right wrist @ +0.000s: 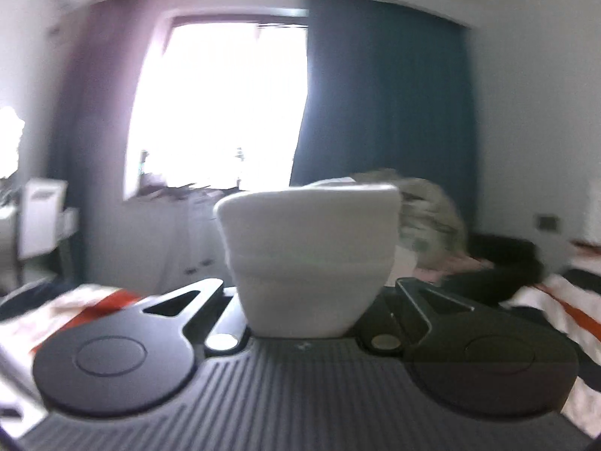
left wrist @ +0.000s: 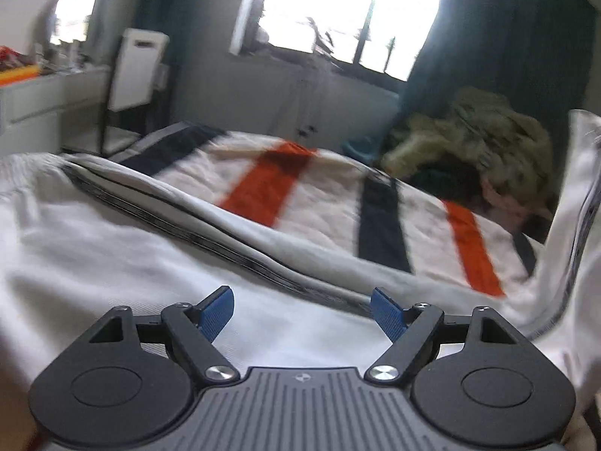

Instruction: Fold clothes

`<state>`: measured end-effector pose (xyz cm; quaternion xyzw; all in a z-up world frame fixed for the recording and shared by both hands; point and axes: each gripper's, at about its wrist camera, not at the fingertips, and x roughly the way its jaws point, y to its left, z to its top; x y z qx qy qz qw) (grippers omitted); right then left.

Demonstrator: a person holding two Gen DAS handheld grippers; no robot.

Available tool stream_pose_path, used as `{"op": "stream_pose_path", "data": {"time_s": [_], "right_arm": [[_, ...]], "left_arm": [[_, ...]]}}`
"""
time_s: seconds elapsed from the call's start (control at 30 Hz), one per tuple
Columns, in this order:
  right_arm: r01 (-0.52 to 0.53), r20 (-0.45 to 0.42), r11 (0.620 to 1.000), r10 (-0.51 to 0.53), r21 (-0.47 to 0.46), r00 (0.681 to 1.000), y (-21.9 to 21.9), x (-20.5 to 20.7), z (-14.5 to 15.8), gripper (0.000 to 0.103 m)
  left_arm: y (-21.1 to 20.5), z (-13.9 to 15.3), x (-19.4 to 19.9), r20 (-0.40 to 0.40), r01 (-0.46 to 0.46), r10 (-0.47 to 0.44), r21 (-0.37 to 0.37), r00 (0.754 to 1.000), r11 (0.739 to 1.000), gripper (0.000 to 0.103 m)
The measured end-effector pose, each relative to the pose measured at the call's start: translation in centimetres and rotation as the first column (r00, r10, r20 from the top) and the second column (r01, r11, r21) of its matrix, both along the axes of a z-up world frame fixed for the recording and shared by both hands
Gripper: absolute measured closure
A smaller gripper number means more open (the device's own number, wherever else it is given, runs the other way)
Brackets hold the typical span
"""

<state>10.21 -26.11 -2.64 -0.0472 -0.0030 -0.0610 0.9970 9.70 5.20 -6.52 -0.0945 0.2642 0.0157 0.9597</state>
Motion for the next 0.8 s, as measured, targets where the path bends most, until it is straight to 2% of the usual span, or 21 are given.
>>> {"op": "stream_pose_path", "data": {"time_s": [0.13,0.2,0.27,0.33,0.37,0.4,0.43,0.5,0.57,0.67,0.77,0.8], "right_arm": [[-0.156,-0.13,0.978,0.139,-0.137,0.982,7.7,0.7,-5.5,0.092],[-0.249,-0.236,0.95,0.202,-0.19,0.951,10.7,1.2,-9.1,0.091],[-0.319,-0.357,0.927,0.236,-0.195,0.904,12.5,1.6,-12.1,0.089],[-0.35,-0.429,0.916,0.241,-0.195,0.87,13.5,1.8,-13.9,0.086],[-0.356,-0.444,0.913,0.24,-0.198,0.863,13.7,1.8,-14.2,0.084],[-0.363,-0.456,0.915,0.251,-0.175,0.854,13.5,1.9,-13.7,0.077],[-0.374,-0.48,0.92,0.276,-0.12,0.833,13.2,2.1,-13.2,0.073],[-0.39,-0.522,0.921,0.329,-0.006,0.787,12.4,2.3,-12.0,0.052],[-0.405,-0.55,0.909,0.391,0.103,0.738,11.1,1.7,-10.7,0.04],[-0.44,-0.582,0.877,0.464,0.194,0.668,10.3,-0.3,-9.6,0.04],[-0.454,-0.581,0.854,0.51,0.254,0.634,8.9,-2.7,-8.1,0.04],[-0.455,-0.567,0.847,0.525,0.275,0.634,8.2,-3.4,-7.6,0.04]], "left_arm": [[2.0,0.9,-0.2,0.023,-0.057,0.058,-0.058,0.998,0.997,0.022],[3.1,0.8,-0.1,0.016,-0.087,0.088,-0.083,0.996,0.993,0.022],[3.8,0.5,0.1,0.004,-0.103,0.104,-0.113,0.995,0.988,0.021],[4.4,0.3,0.1,0.001,-0.105,0.107,-0.148,0.994,0.983,0.021],[4.7,0.2,0.1,0.002,-0.104,0.105,-0.165,0.994,0.981,0.022],[4.8,0.2,0.1,0.006,-0.095,0.098,-0.179,0.995,0.979,0.021],[4.9,0.1,0.1,0.01,-0.088,0.091,-0.192,0.996,0.977,0.021],[4.8,0.2,-0.1,0.017,-0.074,0.079,-0.203,0.997,0.976,0.021],[4.8,0.3,-0.4,0.02,-0.043,0.049,-0.231,0.999,0.972,0.021],[4.3,0.5,-1.0,0.037,0.009,0.0,-0.262,0.999,0.965,0.021],[3.5,0.7,-1.7,0.061,0.053,-0.039,-0.261,0.997,0.964,0.021],[3.2,0.7,-1.8,0.065,0.068,-0.053,-0.259,0.996,0.964,0.021]]}}
